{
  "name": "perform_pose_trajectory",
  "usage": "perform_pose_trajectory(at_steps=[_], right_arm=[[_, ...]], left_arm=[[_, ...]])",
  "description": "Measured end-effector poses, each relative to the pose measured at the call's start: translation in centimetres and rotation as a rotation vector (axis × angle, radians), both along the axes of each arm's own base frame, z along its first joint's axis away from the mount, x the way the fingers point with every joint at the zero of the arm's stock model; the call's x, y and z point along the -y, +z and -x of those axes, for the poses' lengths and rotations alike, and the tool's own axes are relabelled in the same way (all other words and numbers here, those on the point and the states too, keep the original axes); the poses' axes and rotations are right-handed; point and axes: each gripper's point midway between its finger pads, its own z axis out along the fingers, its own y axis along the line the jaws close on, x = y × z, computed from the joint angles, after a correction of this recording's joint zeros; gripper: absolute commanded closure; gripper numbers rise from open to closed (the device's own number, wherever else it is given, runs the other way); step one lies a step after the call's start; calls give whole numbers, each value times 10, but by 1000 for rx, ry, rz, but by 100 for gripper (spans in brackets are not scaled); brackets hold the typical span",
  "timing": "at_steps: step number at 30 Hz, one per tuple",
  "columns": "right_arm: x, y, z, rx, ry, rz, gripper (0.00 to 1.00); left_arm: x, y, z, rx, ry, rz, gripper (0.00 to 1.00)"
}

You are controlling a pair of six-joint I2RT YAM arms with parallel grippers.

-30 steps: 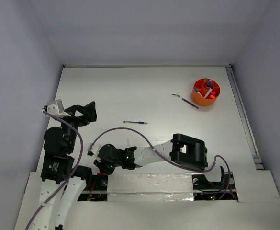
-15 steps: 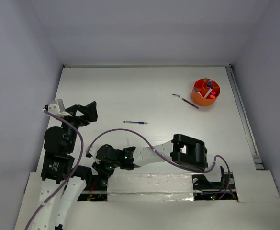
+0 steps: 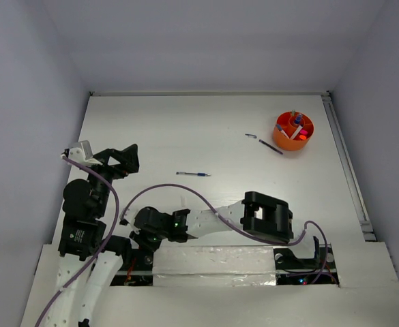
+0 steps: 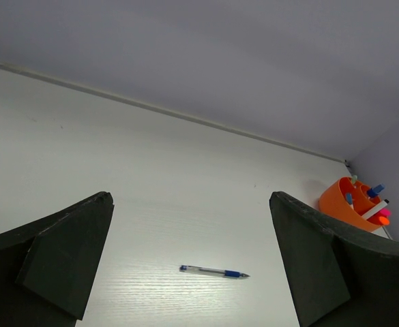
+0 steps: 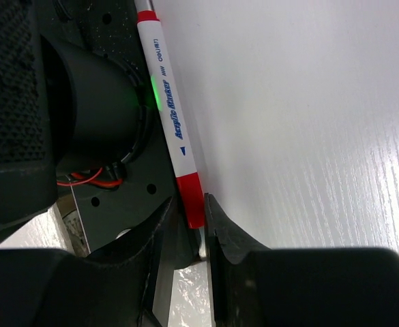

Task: Sort the stationery into containers
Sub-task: Move the pen to the center of the board.

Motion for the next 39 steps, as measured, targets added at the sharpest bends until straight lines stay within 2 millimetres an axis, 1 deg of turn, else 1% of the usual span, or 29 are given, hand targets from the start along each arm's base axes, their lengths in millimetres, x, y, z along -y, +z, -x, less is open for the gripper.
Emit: perform_pose_trajectory(at_steps=[4,6,8,9,11,13,15,17,20,22,25,27,29,30,32,33,36,39], right_arm=[[-1,1,-5,47,-28,5,73],[0,0,-11,87,-55,16,76],[0,0,-12,95,-64,19,77],[0,0,-11,98,-68,19,84],[-1,0,-11,103,-70,15,88],[-2,2,-11,119,-77,9,89],[-2,3,-16,143,-97,2,90],[2,2,-28,165,-134,0,90],[17,2,-53,191,-201,12,90],[33,3,-73,208,-255,28,90],[59,2,-96,232,-327,58,90],[71,3,-104,243,-363,71,88],[81,3,-104,248,-381,83,85],[85,3,-103,248,-386,91,81],[93,2,-101,242,-396,111,77],[97,1,-100,239,-400,124,71],[106,-5,-98,231,-404,166,62],[109,-4,-97,228,-400,183,59]], left_arm=[[0,1,0,2,-2,0,1],[1,1,0,3,-3,0,1],[1,1,0,4,-3,1,1],[1,1,0,4,-3,1,1],[1,1,0,3,-3,1,1],[1,1,0,3,-3,1,1],[1,1,0,4,-3,1,1],[1,1,0,3,-4,1,1],[1,1,0,4,-4,1,1],[1,1,0,4,-5,1,1],[1,1,0,3,-5,1,1],[1,1,0,4,-6,1,1],[1,1,0,4,-7,1,1],[1,1,0,4,-7,1,1],[1,1,0,4,-7,1,1],[1,1,0,4,-8,1,1],[1,1,0,4,-8,1,1],[1,1,0,4,-8,1,1]])
